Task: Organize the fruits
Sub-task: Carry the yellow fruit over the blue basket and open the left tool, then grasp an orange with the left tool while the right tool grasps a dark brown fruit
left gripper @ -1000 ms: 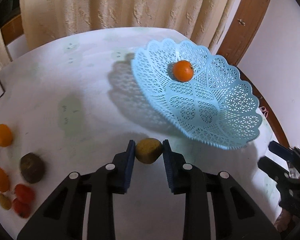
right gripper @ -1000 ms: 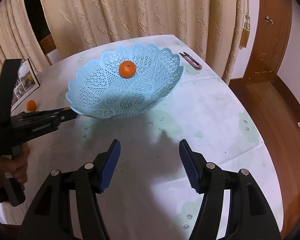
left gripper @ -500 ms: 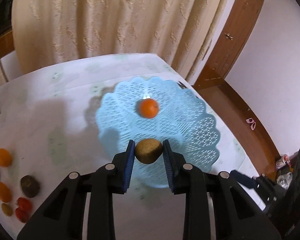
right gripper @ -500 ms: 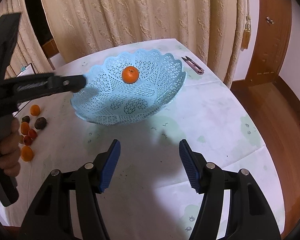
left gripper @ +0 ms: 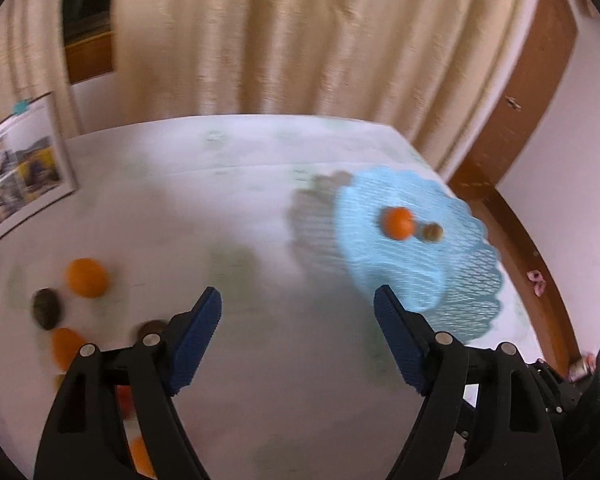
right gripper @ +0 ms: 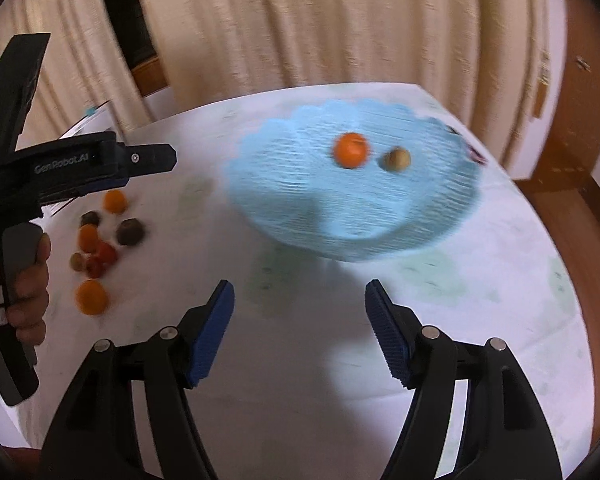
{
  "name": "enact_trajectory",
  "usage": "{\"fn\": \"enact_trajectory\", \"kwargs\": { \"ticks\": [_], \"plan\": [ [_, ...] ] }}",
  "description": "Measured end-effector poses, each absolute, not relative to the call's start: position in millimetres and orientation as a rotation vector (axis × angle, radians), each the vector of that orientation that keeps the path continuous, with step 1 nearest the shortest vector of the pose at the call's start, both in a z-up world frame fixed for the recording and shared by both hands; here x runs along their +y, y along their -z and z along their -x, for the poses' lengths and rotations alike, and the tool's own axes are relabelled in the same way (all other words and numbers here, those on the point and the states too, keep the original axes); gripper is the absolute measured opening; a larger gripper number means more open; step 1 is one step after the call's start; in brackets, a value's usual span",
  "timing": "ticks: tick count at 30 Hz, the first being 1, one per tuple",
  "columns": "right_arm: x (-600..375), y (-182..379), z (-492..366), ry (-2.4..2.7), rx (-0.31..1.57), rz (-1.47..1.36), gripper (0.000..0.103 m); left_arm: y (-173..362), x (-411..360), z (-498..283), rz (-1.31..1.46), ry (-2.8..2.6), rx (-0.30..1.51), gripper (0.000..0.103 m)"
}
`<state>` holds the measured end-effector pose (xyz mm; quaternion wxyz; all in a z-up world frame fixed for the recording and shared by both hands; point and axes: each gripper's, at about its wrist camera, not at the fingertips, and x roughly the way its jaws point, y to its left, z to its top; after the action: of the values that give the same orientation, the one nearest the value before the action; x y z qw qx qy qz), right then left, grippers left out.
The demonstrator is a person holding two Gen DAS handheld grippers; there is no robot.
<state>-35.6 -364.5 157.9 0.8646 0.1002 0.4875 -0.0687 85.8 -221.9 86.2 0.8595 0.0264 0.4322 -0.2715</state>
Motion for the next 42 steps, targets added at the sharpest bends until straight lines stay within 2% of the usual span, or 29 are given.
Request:
{"fn": "enact_trajectory", "kwargs": {
  "ticks": [11, 20, 26, 29, 42],
  "plan": [
    [-305.5, -149.8, 1.7, 0.056, 1.052, -0.179, 0.069, -71.4, -114.6, -153.9, -0.057, 0.371, 0.915, 0.078],
    [-277.5, -140.5, -16.6, 0.075, 1.080, -0.185, 0.069, -44.7, -94.9, -194.5, -0.145, 0.413, 0.945, 0.077],
    [-265.0, -134.6, -29.9, 0.086, 1.089, -0.202, 0.069, -24.6, -95.5, -204.2, -0.190, 0.472, 0.992, 0.053],
    [-258.2, -133.0, -38.6, 0.085, 1.088, -0.199, 0.069, -23.3, -95.0, -203.5, -0.181, 0.516, 0.994, 0.046],
    [-226.8, -121.6, -90.3, 0.009, 1.093, -0.232, 0.069, -58.8, -76.6, -187.7, -0.112, 0.547, 0.941, 0.046]
  ]
}}
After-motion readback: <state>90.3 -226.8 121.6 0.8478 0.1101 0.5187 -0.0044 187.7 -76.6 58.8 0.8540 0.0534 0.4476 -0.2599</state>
